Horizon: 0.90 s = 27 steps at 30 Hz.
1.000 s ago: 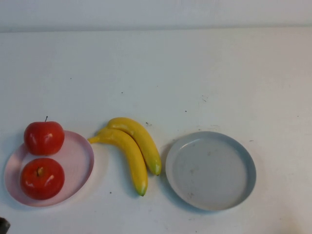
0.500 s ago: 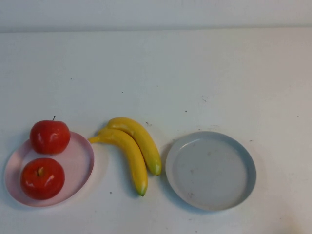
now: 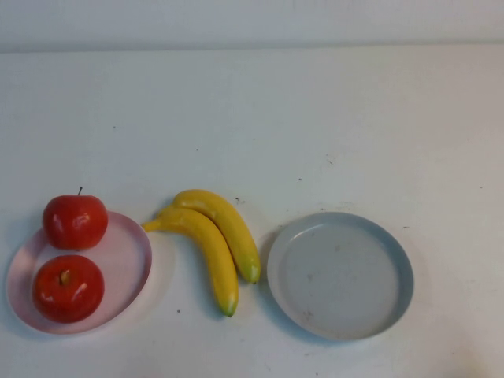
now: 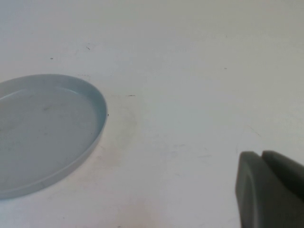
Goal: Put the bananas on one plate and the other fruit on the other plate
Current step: Put another type of fruit in the right plate
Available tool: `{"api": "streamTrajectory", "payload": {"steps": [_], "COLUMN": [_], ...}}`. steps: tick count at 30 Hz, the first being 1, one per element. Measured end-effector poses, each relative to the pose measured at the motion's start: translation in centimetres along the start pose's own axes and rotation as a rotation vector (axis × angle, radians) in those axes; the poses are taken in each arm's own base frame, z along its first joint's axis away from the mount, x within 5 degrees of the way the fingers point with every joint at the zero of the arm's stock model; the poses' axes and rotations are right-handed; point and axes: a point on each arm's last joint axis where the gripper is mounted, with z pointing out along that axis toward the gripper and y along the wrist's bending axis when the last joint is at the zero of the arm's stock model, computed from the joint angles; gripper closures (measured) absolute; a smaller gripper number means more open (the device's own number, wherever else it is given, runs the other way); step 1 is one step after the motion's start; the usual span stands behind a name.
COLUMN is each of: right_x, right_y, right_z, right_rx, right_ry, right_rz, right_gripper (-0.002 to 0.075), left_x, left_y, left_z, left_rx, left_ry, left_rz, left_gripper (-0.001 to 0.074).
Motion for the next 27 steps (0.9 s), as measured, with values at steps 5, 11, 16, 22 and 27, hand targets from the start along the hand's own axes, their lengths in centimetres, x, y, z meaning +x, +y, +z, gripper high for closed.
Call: {"api": "streamTrajectory", "payload": {"steps": [5, 11, 16, 22, 27], "right_x": [0.0, 0.0, 0.0, 0.0, 0.0], "right_y": [0.0, 0.0, 0.0, 0.0, 0.0], "right_z": [0.0, 0.0, 0.0, 0.0, 0.0], "right_rx": [0.0, 0.0, 0.0, 0.0, 0.0], "right_ry": [0.0, 0.0, 0.0, 0.0, 0.0], "right_rz": [0.0, 0.0, 0.0, 0.0, 0.0], "right_gripper": [0.0743, 0.0743, 0.0743, 0.0743, 0.0743], "left_x": [0.02, 0.02, 0.02, 0.02, 0.02], "left_y": [0.01, 0.01, 0.01, 0.01, 0.01], "left_z": [0.0, 0.0, 0.0, 0.0, 0.0], "left_rx": [-0.002, -0.002, -0.002, -0.002, -0.002], "left_ry": [0.002, 0.002, 0.002, 0.002, 0.002], "left_rz": [-0.001, -0.001, -0.001, -0.001, -0.001], "left_gripper": [0.0731, 0.0731, 0.0731, 0.0731, 0.0731]}}
